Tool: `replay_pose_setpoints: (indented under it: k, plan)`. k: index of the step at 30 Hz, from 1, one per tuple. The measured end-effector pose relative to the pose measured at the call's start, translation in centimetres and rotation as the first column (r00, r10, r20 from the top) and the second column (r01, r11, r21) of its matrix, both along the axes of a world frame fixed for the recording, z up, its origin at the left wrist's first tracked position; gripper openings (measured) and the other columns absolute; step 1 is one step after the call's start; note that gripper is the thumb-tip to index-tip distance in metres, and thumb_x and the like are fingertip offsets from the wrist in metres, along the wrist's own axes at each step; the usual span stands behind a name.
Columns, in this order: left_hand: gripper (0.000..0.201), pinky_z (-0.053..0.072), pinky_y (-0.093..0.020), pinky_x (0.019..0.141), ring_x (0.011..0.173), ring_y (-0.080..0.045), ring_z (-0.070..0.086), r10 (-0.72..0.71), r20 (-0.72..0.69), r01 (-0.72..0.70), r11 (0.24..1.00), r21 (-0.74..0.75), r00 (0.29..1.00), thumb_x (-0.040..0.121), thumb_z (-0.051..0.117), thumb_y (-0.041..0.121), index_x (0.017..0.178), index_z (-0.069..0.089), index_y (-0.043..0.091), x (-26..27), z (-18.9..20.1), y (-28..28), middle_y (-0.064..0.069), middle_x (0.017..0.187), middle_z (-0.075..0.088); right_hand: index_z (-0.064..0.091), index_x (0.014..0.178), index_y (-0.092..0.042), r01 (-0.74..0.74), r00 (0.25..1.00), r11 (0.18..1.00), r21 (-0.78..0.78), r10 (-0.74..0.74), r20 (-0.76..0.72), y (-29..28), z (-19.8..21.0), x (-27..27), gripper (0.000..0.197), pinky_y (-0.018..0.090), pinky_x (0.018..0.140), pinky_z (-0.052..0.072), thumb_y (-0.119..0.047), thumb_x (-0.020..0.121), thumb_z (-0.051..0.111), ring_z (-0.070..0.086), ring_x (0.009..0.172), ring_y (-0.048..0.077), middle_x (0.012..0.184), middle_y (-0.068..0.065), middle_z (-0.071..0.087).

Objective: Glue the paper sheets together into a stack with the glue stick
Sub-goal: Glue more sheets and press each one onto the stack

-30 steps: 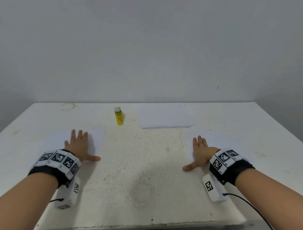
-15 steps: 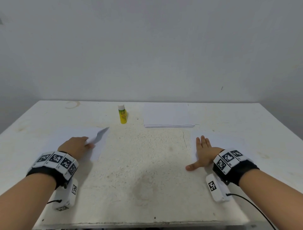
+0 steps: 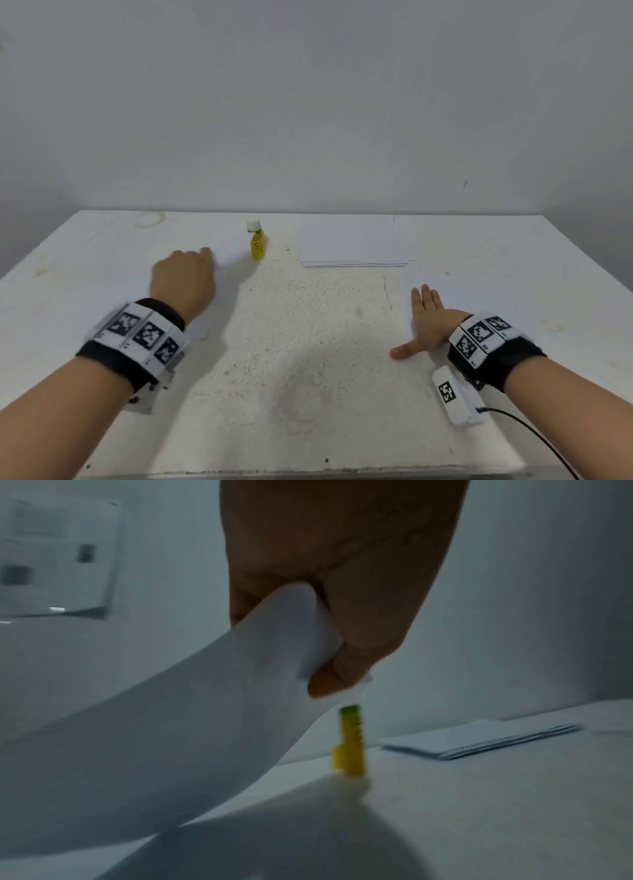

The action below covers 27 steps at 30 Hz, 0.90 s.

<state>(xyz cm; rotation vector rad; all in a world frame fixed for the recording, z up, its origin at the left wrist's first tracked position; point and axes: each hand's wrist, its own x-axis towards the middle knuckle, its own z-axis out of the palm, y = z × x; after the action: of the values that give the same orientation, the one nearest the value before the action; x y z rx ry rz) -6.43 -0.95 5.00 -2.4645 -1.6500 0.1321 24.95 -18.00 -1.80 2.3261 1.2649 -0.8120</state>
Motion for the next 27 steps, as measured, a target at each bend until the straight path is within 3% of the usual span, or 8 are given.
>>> replay_pose_setpoints:
  k: [6, 8, 10, 13, 15, 18, 22, 27]
  plan:
    - [0.018, 0.037, -0.026, 0.066, 0.077, -0.017, 0.05, -0.266, 0.043, 0.267, 0.917, -0.296, 0.963, 0.094, 0.045, 0.025, 0.095, 0.056, 0.012, 8.4, -1.5, -7.0, 0.002, 0.077, 0.049, -0.03, 0.142, -0.001, 0.013, 1.0, 1.0, 0.027, -0.012, -0.006, 0.1, -0.1, 0.3, 0.144, 0.047, 0.119, 0.003, -0.074, 0.063, 0.066, -0.024, 0.143, 0.032, 0.151, 0.017, -0.034]
    - [0.033, 0.043, -0.031, 0.079, 0.099, -0.024, 0.052, -0.295, 0.015, 0.277, 0.877, -0.392, 0.955, 0.096, 0.042, 0.035, 0.108, 0.056, 0.008, 10.5, -2.7, -7.8, -0.005, 0.094, 0.055, -0.028, 0.143, -0.001, 0.006, 1.0, 0.999, 0.032, -0.006, -0.003, 0.2, 0.1, 0.3, 0.145, 0.047, 0.119, 0.004, -0.073, 0.062, 0.068, -0.022, 0.144, 0.032, 0.152, 0.017, -0.032]
    - [0.059, 0.037, -0.046, 0.101, 0.128, -0.039, 0.035, -0.298, -0.005, 0.26, 0.841, -0.475, 0.955, 0.095, 0.038, 0.053, 0.128, 0.048, 0.005, 11.4, -4.0, -7.9, -0.014, 0.131, 0.046, -0.025, 0.145, -0.001, -0.007, 1.0, 0.999, 0.044, 0.007, -0.004, 0.4, 0.2, 0.4, 0.144, 0.046, 0.118, 0.006, -0.072, 0.062, 0.069, -0.018, 0.145, 0.032, 0.154, 0.017, -0.027]
    - [0.085, 0.036, -0.05, 0.102, 0.128, -0.037, 0.036, -0.32, 0.067, 0.305, 0.786, -0.538, 0.945, 0.086, 0.028, 0.076, 0.132, 0.042, 0.006, 11.1, -5.2, -7.2, -0.009, 0.141, 0.038, 0.0, 0.149, 0.0, -0.031, 1.0, 0.995, 0.092, 0.031, 0.004, 0.9, 0.6, 1.2, 0.133, 0.044, 0.115, 0.023, -0.076, 0.062, 0.065, 0.012, 0.145, 0.032, 0.157, 0.019, 0.003]
    - [0.08, 0.038, -0.045, 0.1, 0.125, -0.033, 0.038, -0.381, 0.088, 0.364, 0.752, -0.549, 0.92, 0.089, 0.024, 0.073, 0.131, 0.043, 0.007, 10.4, -5.0, -6.4, -0.008, 0.144, 0.037, 0.033, 0.137, -0.003, -0.061, 0.998, 0.987, 0.151, 0.059, 0.013, 1.3, 1.1, 2.1, 0.11, 0.037, 0.098, 0.04, -0.08, 0.063, 0.058, 0.043, 0.122, 0.026, 0.142, 0.014, 0.037]
    - [0.061, 0.031, -0.043, 0.109, 0.136, -0.031, 0.023, -0.525, 0.037, 0.446, 0.681, -0.581, 0.85, 0.101, 0.033, 0.048, 0.148, 0.025, 0.01, 9.1, -4.2, -4.8, -0.005, 0.158, 0.016, 0.057, 0.109, -0.004, -0.062, 0.998, 0.974, 0.22, 0.057, 0.032, 2.1, 2.0, 3.1, 0.09, 0.03, 0.081, 0.042, -0.083, 0.067, 0.045, 0.057, 0.1, 0.022, 0.115, 0.01, 0.062]
    - [0.071, 0.026, -0.036, 0.113, 0.142, -0.025, 0.014, -0.606, 0.07, 0.528, 0.624, -0.576, 0.793, 0.097, 0.052, 0.025, 0.154, 0.01, 0.015, 7.5, -4.7, -2.7, -0.002, 0.161, 0.004, 0.07, 0.101, 0.001, -0.033, 0.997, 0.905, 0.424, 0.004, 0.071, 4.6, 3.9, 3.2, 0.084, 0.032, 0.084, 0.048, -0.076, 0.076, 0.047, 0.065, 0.099, 0.024, 0.106, 0.01, 0.07]
    - [0.079, 0.017, -0.045, 0.119, 0.148, -0.028, -0.006, -0.579, 0.039, 0.504, 0.673, -0.541, 0.815, 0.093, 0.058, 0.038, 0.154, 0.009, 0.029, 6.8, -5.7, -1.7, 0.0, 0.162, -0.003, 0.067, 0.11, -0.012, -0.034, 0.966, 0.718, 0.696, 0.201, -0.16, 10.9, 6.1, -2.4, 0.039, 0.022, 0.084, 0.042, -0.041, 0.084, 0.069, 0.06, 0.102, 0.016, 0.11, 0.003, 0.067]
